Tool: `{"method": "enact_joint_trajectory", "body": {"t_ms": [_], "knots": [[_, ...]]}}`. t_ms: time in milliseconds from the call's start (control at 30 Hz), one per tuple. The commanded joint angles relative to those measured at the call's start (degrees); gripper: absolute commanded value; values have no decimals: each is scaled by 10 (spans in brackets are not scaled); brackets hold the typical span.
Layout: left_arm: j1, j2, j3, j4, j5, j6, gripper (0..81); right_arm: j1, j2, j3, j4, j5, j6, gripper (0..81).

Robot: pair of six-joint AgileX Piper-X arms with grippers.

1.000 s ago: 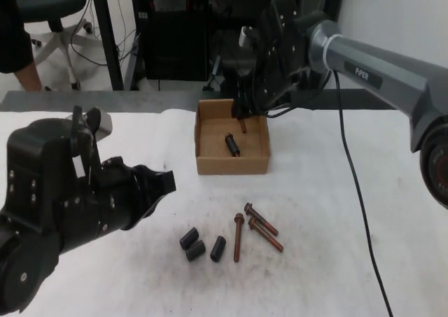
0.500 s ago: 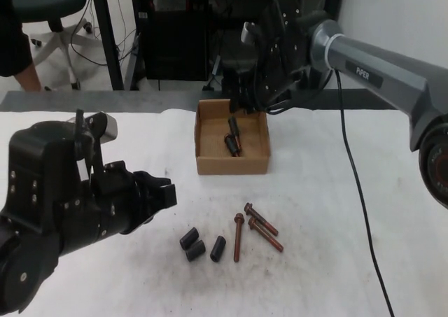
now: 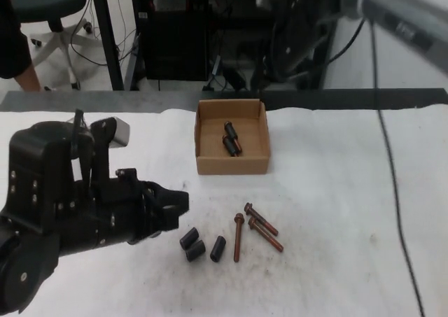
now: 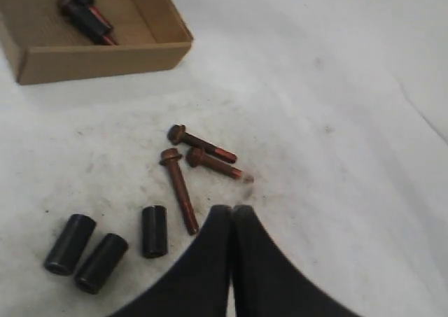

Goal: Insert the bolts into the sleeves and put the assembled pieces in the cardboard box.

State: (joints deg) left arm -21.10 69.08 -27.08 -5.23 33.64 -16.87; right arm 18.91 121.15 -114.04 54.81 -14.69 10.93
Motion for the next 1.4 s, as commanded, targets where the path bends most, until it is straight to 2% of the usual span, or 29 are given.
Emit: {"method": "enact_joint_trajectory", "body": {"t_ms": [0, 200, 400, 567, 667, 733, 900, 1067, 1300, 1367], "knots": [[-5, -3, -4, 8, 22, 10, 2, -3, -61, 16, 47, -6, -51, 3], [-33, -3, -4, 20, 22, 10, 2, -16, -189, 135, 49, -30, -67, 3], [-92, -3, -34, 41, 16, 15, 2, -34, -356, 332, 2, -34, -66, 3], [-143, 19, -122, 155, -94, 106, 2, -60, -496, 491, -13, -37, -64, 3], [-152, 64, -185, 217, -157, 142, 2, -78, -568, 565, -11, -36, -64, 3], [-152, 110, -227, 262, -176, 142, 2, -89, -613, 606, -11, -36, -66, 3], [-151, 242, -366, 418, -179, 139, 2, -116, -687, 666, -11, -36, -67, 3], [-151, 361, -498, 539, -179, 117, 2, -106, -703, 678, -11, -37, -67, 3], [-151, 440, -594, 553, -179, 117, 3, -95, -703, 678, -11, -37, -64, 3], [-151, 446, -599, 552, -179, 117, 36, -95, -703, 678, -11, -37, -64, 3]]}}
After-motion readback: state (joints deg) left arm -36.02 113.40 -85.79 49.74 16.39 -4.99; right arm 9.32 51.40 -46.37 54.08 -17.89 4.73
